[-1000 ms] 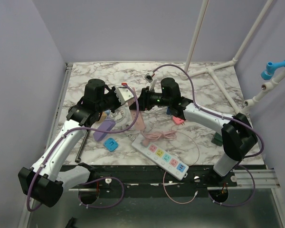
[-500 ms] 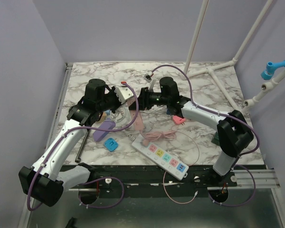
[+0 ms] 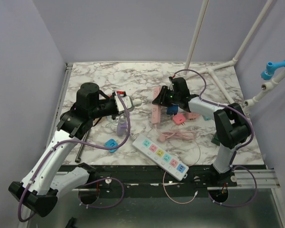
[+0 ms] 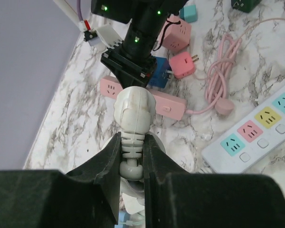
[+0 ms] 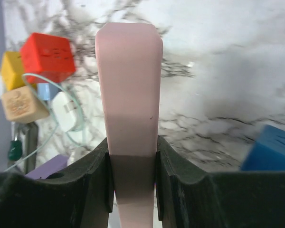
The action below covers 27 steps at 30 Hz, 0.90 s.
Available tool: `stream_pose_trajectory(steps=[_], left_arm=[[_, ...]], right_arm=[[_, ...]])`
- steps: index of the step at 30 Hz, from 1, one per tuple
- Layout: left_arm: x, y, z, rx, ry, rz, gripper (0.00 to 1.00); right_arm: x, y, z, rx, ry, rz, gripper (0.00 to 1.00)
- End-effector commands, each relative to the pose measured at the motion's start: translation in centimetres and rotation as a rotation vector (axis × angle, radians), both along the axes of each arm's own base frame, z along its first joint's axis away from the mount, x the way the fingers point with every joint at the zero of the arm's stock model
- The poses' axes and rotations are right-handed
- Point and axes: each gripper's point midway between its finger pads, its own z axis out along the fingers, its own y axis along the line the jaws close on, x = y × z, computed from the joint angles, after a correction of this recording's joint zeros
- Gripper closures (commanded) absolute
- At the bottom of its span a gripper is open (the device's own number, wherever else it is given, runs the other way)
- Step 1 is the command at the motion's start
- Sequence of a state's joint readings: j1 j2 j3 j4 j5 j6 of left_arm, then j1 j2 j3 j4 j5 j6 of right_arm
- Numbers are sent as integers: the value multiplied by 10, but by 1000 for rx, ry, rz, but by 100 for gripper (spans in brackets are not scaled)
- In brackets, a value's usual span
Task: Pull the plug off the socket
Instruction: Remove the plug from the socket, then move the socket to the center of the board.
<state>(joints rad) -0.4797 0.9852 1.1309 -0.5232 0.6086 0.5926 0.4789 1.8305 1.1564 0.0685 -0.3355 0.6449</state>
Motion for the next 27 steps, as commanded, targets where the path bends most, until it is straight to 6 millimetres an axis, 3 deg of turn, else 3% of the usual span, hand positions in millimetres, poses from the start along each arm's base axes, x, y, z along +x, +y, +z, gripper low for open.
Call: stream_pose_trajectory(steps=[1,6,11,13,14,20,23,27], left_arm=[[-10,-8,23,-43,-78,-83,100],[-3,-6,24,-26,-106,-60,100],[4,-1,43,-5,-184,-40,100],[5,1,47,13,-197,-34,100],[5,2,47,23,-196,-35,100],[9,11,69,-1,-179,48,100],[21,16,79,-16,-156,129,100],[36,19,79,-19,-70,212,100]], right_arm=[[0,-12,-5,-87,-12,-59,99],[4,-9,5,-79,-42,-43,99],[3,-4,5,-63,-45,-16,99],[4,-4,-1,-71,-33,-19,90],[5,-5,-4,-79,-30,-24,78],[6,-13,-8,-118,-45,-37,31],[9,-13,2,-123,-70,-44,24],[14,-14,32,-103,-134,-56,23]])
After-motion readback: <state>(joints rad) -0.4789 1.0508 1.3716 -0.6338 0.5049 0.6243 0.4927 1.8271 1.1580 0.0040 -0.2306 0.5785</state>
